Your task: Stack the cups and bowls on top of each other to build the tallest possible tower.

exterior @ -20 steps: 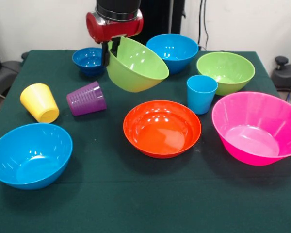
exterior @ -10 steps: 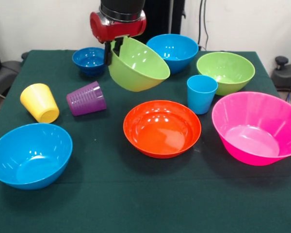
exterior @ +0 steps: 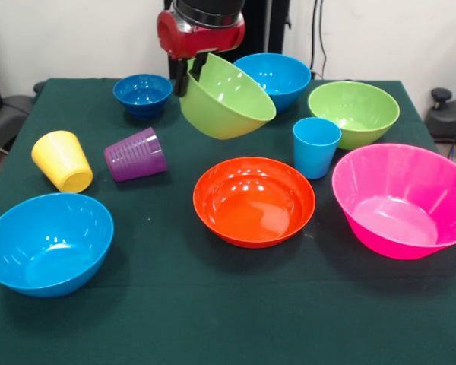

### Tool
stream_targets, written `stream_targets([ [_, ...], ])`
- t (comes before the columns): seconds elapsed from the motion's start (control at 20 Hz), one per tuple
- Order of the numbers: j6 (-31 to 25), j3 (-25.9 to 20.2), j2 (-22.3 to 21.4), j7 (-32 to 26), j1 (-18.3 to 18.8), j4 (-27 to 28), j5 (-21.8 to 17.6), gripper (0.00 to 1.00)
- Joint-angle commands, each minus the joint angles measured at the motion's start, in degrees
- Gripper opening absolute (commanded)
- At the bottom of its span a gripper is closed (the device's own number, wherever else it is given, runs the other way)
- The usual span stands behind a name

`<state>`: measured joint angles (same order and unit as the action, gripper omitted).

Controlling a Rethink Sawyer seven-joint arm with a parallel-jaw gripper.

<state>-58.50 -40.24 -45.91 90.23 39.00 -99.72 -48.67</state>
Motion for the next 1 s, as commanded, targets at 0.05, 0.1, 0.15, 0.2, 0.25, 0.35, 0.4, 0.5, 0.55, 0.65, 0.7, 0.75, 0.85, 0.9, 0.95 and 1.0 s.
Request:
stream_targets([
  [0.05,0.5,4.5,-0.5,5.4,-3.1,-1.7,0.3,0.0],
  [0.1,0.6,4.8,-0.6,5.3,-3.2,-1.7,0.5,0.0],
  [0.15,0.7,5.0,-0.5,5.2,-3.5,-1.5,0.6,0.0],
  [0.2,0.8,5.2,-0.5,5.2,-3.7,-1.5,0.7,0.0],
  [0.25,0.9,5.4,-0.5,5.3,-3.9,-1.4,0.8,0.0],
  [0.35,1.3,5.8,-0.5,5.4,-4.2,-1.5,0.8,0.0],
  [0.4,1.3,6.0,-0.5,5.4,-4.4,-1.4,0.8,0.0],
  [0.5,1.4,6.4,-0.5,5.4,-4.7,-1.4,0.9,0.0],
  [0.55,1.4,6.5,-0.5,5.4,-4.9,-1.3,0.9,0.0],
  [0.65,1.3,6.8,-0.7,5.5,-5.3,-1.2,1.0,0.0],
  [0.7,1.3,6.9,-0.8,5.4,-5.4,-1.3,1.1,0.0],
  [0.75,1.2,7.2,-0.9,5.5,-5.7,-1.3,1.1,0.0],
  [0.85,1.1,7.8,-1.0,5.9,-6.4,-1.0,1.3,0.0],
  [0.9,1.2,8.0,-1.0,6.0,-6.6,-1.0,1.3,0.0],
  [0.95,1.1,8.3,-1.1,6.3,-7.0,-1.0,1.5,0.0],
  [1.0,1.2,8.5,-1.2,6.5,-7.1,-1.1,1.7,0.0],
])
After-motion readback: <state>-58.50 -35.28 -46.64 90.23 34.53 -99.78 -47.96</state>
